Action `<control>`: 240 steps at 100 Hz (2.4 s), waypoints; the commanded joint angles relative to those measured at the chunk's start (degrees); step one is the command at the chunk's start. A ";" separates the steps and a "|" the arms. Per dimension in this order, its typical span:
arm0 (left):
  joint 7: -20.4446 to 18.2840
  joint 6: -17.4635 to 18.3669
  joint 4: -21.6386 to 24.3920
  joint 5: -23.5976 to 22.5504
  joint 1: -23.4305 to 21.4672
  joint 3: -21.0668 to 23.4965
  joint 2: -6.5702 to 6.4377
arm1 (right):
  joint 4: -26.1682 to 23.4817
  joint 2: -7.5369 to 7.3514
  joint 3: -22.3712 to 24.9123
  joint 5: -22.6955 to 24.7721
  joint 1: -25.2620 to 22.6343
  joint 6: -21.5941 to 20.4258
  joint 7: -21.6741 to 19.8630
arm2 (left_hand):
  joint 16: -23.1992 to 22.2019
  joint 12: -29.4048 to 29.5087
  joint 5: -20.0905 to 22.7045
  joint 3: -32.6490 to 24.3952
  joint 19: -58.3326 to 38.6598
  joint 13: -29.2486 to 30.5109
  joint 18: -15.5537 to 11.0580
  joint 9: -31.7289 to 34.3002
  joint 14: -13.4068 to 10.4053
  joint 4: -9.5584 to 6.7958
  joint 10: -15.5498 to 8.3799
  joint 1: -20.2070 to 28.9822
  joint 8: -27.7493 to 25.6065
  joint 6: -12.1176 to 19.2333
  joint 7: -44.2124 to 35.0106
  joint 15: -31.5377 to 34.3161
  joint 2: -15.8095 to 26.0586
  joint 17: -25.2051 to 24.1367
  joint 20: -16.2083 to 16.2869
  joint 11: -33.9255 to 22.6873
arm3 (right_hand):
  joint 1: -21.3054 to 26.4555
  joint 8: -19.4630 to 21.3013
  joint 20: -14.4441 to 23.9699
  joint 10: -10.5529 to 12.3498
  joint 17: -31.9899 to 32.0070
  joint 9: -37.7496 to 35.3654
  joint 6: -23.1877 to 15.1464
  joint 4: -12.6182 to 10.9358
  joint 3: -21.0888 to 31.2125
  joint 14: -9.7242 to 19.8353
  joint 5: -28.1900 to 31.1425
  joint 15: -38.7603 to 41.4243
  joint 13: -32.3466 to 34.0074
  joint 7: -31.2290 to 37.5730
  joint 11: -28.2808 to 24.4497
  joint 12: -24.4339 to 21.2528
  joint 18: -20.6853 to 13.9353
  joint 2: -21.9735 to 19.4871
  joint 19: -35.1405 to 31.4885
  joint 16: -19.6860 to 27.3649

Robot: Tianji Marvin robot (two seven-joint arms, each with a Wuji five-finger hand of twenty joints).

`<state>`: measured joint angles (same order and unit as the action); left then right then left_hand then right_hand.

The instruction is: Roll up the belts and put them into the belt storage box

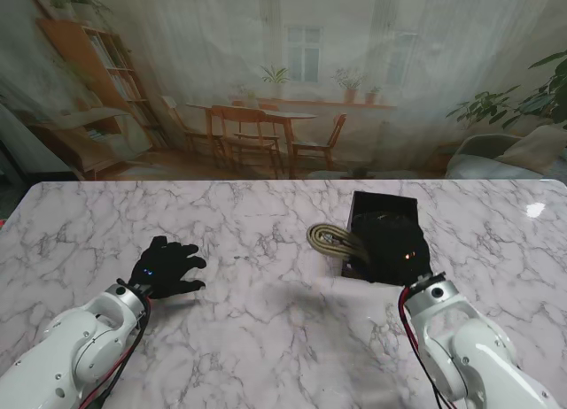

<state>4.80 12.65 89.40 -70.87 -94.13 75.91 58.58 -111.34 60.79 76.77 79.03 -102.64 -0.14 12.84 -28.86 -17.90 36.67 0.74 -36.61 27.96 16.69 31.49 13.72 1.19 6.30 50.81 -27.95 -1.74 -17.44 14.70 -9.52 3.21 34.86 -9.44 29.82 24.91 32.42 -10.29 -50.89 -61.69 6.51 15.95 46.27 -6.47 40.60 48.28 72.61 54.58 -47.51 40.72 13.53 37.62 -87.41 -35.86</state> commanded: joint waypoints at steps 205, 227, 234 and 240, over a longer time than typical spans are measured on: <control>0.26 -0.63 -1.39 0.75 0.38 -0.53 -0.07 | 24.46 -5.59 -8.27 14.68 27.39 -11.11 -11.72 | -0.51 -1.07 -1.00 0.17 1.19 -0.02 1.48 0.18 -0.69 -1.03 0.95 -0.41 -1.81 -1.01 0.15 -0.43 5.01 -0.83 0.11 0.10 | 6.04 -9.82 -0.26 9.79 22.86 11.23 -33.09 -2.61 5.45 5.44 -1.55 -20.54 -19.75 -3.18 19.61 -12.38 1.48 -6.32 16.37 4.60; 0.27 -0.63 -1.55 0.84 0.53 -0.69 -0.07 | 25.83 -6.87 -9.13 16.31 29.65 -18.18 -10.17 | -0.53 -1.06 -1.24 0.16 1.20 -0.05 1.43 0.07 -0.74 -1.04 1.01 -0.37 -1.61 -1.02 0.36 -0.44 4.99 -0.83 0.11 0.10 | 4.33 -9.94 -1.27 10.99 24.83 13.52 -34.91 -2.59 8.63 6.80 -3.00 -25.27 -22.41 -6.38 22.26 -15.31 0.33 -6.47 20.54 7.93; 0.22 -0.60 -1.58 0.88 0.58 -0.74 -0.07 | 25.88 -7.08 -9.14 16.38 30.03 -19.89 -10.66 | -0.55 -1.06 -1.33 0.19 1.19 0.01 1.48 0.08 -0.80 -1.03 0.91 -0.39 -1.54 -0.98 0.46 -0.41 4.97 -0.81 0.11 0.10 | 2.42 -9.68 -2.01 10.32 26.01 15.59 -32.93 -2.94 9.23 6.22 -5.13 -28.37 -24.21 -8.84 24.06 -17.08 0.49 -7.02 22.25 10.16; 0.22 -0.57 -1.65 0.88 0.65 -0.80 -0.08 | 25.78 -7.29 -9.05 17.06 30.15 -20.77 -11.22 | -0.53 -1.05 -1.37 0.18 1.21 -0.10 1.43 -0.04 -0.82 -1.04 1.00 -0.38 -1.48 -0.96 0.53 -0.47 5.00 -0.85 0.10 0.13 | 0.12 -9.25 -2.66 9.83 26.99 17.09 -31.78 -3.58 9.38 5.44 -6.46 -30.87 -25.94 -11.41 25.04 -18.26 0.73 -7.62 23.42 12.04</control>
<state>5.73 11.97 87.93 -70.12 -93.64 75.37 58.43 -85.43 54.00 67.55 95.38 -72.71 -20.70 2.75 -28.86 -18.23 36.62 0.80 -36.61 27.98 16.69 31.50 13.25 1.18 6.35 50.81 -30.03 -2.03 -18.21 14.70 -6.65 3.21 34.85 -9.45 28.94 14.37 30.84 0.25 -25.12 -46.55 -13.00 15.96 47.84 -0.26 33.53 20.04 48.88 41.91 -24.15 23.43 13.30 35.91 -65.16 -25.73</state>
